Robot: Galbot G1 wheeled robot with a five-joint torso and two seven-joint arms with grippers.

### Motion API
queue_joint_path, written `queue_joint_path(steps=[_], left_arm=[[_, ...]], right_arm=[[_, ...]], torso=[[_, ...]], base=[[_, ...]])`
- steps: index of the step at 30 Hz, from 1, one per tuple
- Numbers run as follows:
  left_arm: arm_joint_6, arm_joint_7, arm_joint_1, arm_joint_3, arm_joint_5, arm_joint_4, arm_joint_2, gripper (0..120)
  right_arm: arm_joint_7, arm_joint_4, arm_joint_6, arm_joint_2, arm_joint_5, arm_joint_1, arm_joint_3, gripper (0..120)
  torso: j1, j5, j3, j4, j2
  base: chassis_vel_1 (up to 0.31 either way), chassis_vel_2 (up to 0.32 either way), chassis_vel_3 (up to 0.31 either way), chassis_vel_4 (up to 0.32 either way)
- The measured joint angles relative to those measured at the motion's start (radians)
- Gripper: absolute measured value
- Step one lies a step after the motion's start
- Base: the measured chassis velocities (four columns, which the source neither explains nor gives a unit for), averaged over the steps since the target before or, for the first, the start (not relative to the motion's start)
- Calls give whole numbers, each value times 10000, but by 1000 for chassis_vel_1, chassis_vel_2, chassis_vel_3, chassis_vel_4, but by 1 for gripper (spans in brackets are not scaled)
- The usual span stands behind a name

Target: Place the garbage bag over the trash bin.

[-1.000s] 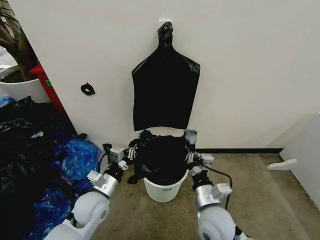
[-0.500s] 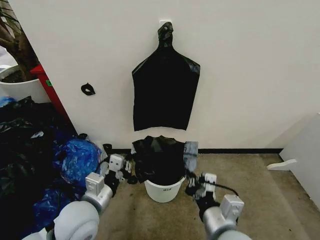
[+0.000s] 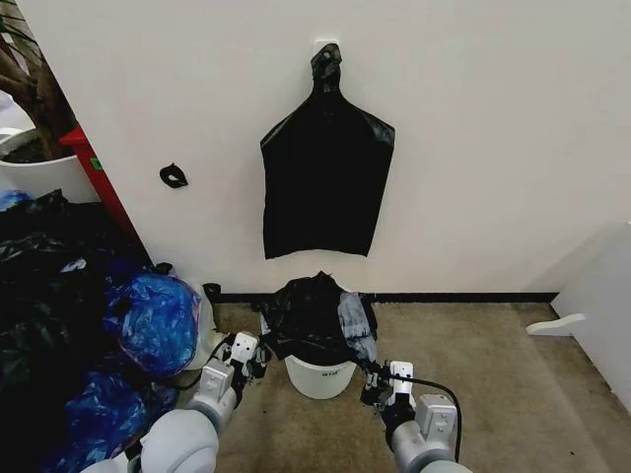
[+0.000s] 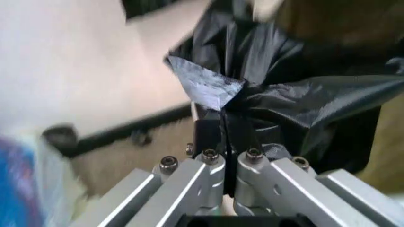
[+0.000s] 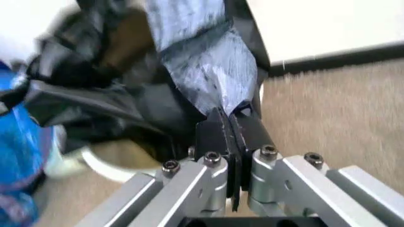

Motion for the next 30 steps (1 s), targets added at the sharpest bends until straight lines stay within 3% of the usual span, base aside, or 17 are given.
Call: queue_joint_path(steps=[3,4,8,11,18,22,30], left_arm=[[-1024,827,-467,-145,-69,337,-243,0],[-1024,827,-467,-145,-69,337,-243,0],[-2600,2127,-1298,-237,30,1206,-620,0],[-3091,2591,-1477,-248,135,1638,-735,0],[-5222,4034,-1530,-262,764,3942,-1596,0],[-6169,4318,-1751,-304,835,4614,-2006,0],[-6947,5454,-1882,-461,-16,4509,-2213,0]], right_arm=[[-510,99,483,69,-314,76,193,0],[-510,99,483,69,-314,76,193,0],[-1385,219,1494,86,-874,14,583,0],[-1575,254,1764,84,-935,-4,640,0],[-2585,-192,3233,193,-1267,64,345,0],[-3034,-327,3934,273,-1271,96,340,0],[-3566,-360,4556,315,-1284,40,513,0]], torso=[[0,1,0,1,0],[0,1,0,1,0],[0,0,0,-2,0],[0,1,0,-5,0],[0,0,1,2,-2],[0,-1,1,1,-2],[0,1,0,-1,-2]], base=[[0,0,0,0],[0,0,0,0],[0,0,0,0],[0,0,0,0],[0,0,0,0],[0,0,0,0],[0,0,0,0]])
